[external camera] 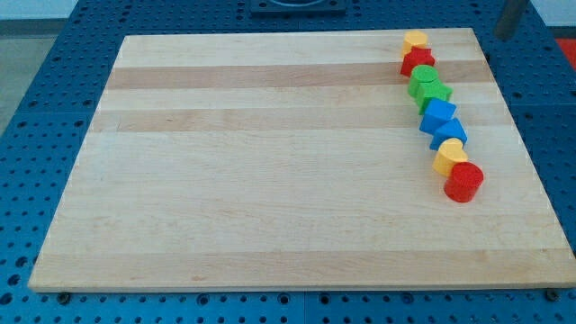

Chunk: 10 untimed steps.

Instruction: Place the red star on the top side of the board

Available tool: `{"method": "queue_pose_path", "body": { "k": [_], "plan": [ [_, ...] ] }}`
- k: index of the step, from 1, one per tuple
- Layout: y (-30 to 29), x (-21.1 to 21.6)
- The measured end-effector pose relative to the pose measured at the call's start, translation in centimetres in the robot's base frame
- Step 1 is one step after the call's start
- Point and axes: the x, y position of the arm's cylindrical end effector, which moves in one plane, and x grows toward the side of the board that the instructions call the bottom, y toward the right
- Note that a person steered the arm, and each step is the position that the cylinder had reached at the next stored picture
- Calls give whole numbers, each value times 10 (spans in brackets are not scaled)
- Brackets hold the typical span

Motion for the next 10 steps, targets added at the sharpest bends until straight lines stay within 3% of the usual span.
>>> {"method": "queue_pose_path", "body": {
  "k": [3, 6, 10],
  "plan": [
    [-48, 76],
    [-165, 69],
    [-268, 88]
  ]
}}
